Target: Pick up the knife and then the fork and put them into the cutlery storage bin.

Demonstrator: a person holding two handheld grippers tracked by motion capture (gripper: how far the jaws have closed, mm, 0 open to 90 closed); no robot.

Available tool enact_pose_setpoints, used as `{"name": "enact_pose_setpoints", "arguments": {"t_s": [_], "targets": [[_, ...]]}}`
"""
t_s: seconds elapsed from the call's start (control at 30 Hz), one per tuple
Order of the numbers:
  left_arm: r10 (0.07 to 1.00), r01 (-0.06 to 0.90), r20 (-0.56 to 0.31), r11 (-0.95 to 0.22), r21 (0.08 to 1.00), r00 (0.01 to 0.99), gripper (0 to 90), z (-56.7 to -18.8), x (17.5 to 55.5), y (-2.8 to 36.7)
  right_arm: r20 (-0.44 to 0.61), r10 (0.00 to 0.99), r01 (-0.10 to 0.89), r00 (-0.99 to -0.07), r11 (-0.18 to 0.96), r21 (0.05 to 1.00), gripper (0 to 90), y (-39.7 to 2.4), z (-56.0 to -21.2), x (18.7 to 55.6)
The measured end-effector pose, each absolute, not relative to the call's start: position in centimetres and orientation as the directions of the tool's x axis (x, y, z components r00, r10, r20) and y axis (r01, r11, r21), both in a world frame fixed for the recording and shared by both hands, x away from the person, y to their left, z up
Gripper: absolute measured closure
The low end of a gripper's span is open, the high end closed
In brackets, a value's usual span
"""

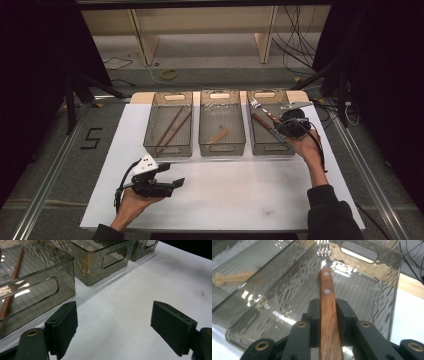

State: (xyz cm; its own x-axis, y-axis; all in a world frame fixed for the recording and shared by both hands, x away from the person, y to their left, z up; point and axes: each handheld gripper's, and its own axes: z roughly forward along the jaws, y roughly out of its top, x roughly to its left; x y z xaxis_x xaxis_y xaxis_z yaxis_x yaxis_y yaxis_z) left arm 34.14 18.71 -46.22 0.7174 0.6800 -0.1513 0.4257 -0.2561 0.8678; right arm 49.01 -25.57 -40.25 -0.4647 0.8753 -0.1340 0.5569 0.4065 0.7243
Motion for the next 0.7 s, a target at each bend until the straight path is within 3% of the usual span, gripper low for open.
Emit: {"name": "enact_pose_setpoints", "arguments": {"t_s": [0.13, 0.23, 0.7], "targets": [[0.678, 0.423, -0.152, -0.254, 0.87, 0.719, 20.8, -46.2, 34.1, 18.7, -0.106, 0.888, 0.589, -0.448, 0.383, 0.712, 74.4, -25.3, -40.4, 49.6], [0.677, 0.425, -0.154, -0.255, 0.869, 0.72, 20.6, -46.2, 34.2, 18.7, -0.062, 0.892, 0.594, -0.449, 0.349, 0.724, 61.3, -25.4, -40.2, 49.8], [0.673, 0.427, -0.154, -0.26, 0.866, 0.723, 20.4, -46.3, 34.2, 18.7, -0.038, 0.846, 0.523, -0.531, 0.363, 0.771, 43.4, -24.7, -38.6, 46.5]]}}
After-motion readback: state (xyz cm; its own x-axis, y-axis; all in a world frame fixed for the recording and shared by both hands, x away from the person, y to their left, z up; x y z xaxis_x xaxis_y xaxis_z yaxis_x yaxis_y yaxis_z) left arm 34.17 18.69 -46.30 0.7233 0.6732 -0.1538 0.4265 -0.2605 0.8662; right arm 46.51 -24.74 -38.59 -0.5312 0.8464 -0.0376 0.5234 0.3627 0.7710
